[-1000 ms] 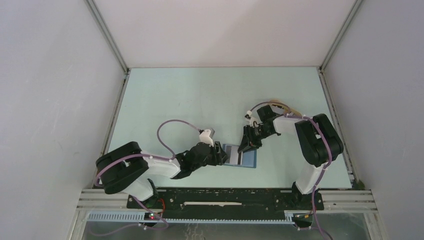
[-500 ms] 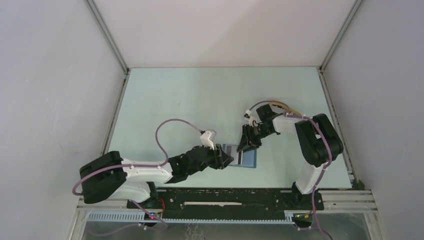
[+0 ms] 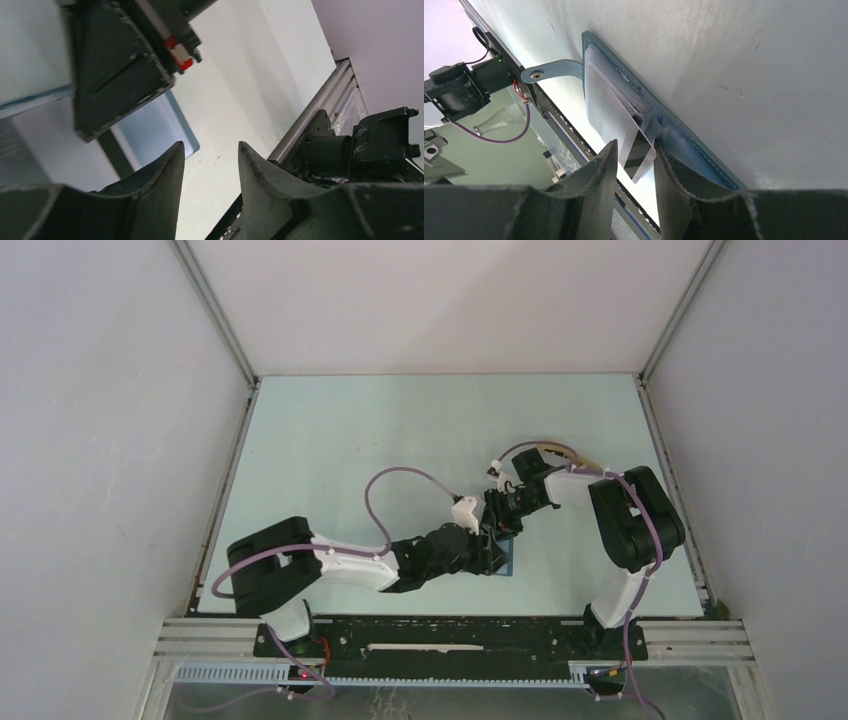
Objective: Put the credit cards into the card holder
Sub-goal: Insert the credit card into the card holder.
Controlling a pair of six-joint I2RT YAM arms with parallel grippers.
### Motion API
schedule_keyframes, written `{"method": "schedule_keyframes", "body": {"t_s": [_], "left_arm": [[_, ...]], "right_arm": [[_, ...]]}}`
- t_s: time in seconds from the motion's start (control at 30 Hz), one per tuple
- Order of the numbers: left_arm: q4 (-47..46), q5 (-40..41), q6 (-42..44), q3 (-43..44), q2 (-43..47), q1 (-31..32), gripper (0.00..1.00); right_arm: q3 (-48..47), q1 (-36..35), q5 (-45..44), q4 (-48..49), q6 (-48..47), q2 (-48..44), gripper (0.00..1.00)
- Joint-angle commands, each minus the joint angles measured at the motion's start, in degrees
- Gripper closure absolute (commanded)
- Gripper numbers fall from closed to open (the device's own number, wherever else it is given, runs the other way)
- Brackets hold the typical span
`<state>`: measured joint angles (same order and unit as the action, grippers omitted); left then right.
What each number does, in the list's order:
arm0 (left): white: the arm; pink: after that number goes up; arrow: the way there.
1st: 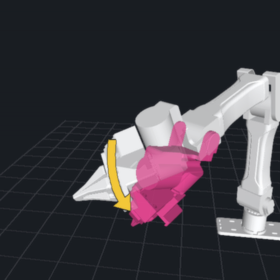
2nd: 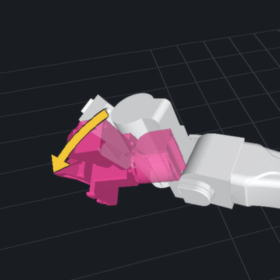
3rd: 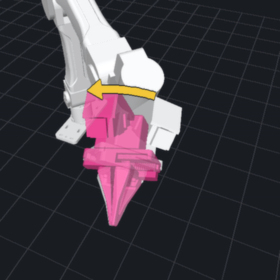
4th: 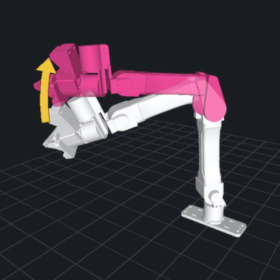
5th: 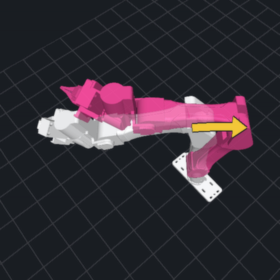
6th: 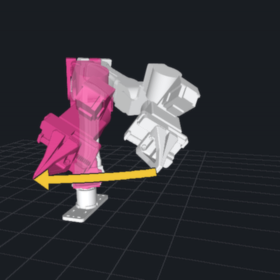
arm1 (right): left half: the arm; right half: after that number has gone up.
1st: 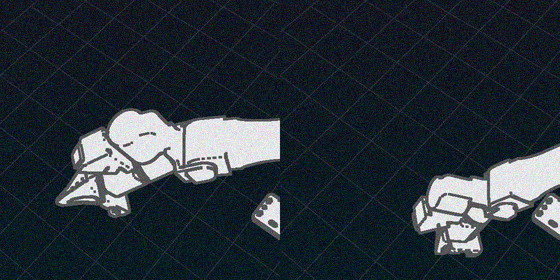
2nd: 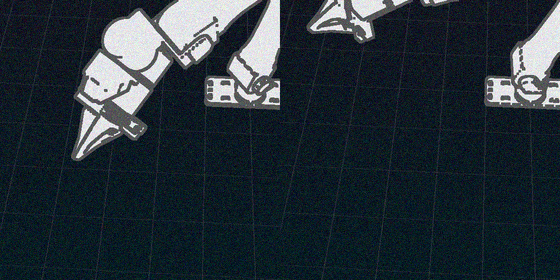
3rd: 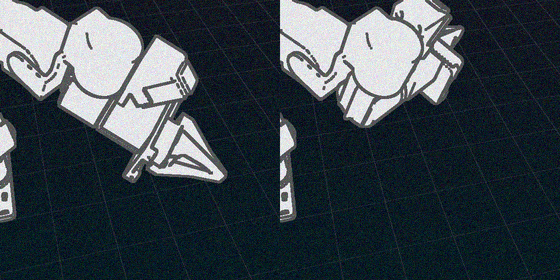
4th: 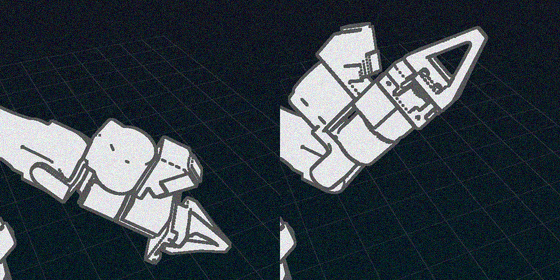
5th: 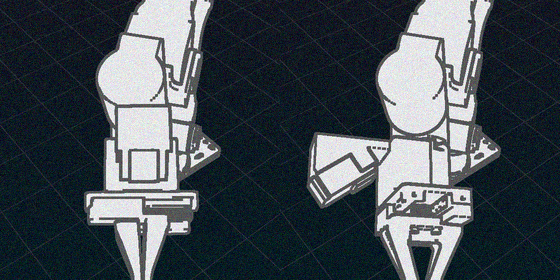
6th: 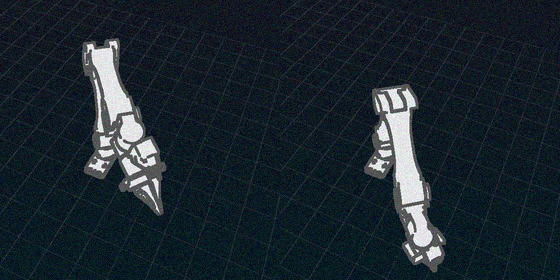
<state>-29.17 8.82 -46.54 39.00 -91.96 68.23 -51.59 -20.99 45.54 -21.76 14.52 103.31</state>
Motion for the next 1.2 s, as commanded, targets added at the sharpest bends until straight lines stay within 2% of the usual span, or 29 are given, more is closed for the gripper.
{"method": "schedule_keyframes", "body": {"t_s": [0.0,0.3,0.53,0.93,1.17], "left_arm": [[2.7,1.9,0.3,5.4,-4.1,1.5,0.51],[9.7,8.8,0.1,9.9,-8.1,2.9,0.48],[11.8,10.7,-0.3,11.5,-10.1,3.2,0.47],[19.5,19.1,-4.1,13.2,-10.3,3.8,0.46],[21.5,21.9,-5.1,12.8,-9.4,3.8,0.46]], "right_arm": [[-1.5,0.0,-0.5,-0.5,-1.3,0.6,0.59],[-1.4,0.2,-0.5,-0.5,-1.3,0.6,0.59],[-1.5,0.2,-0.5,-0.5,-1.3,0.5,0.59],[-1.5,0.4,-0.5,-0.6,-1.3,0.4,0.57],[-1.5,0.9,-0.1,-0.5,-1.3,0.2,0.52]]}}
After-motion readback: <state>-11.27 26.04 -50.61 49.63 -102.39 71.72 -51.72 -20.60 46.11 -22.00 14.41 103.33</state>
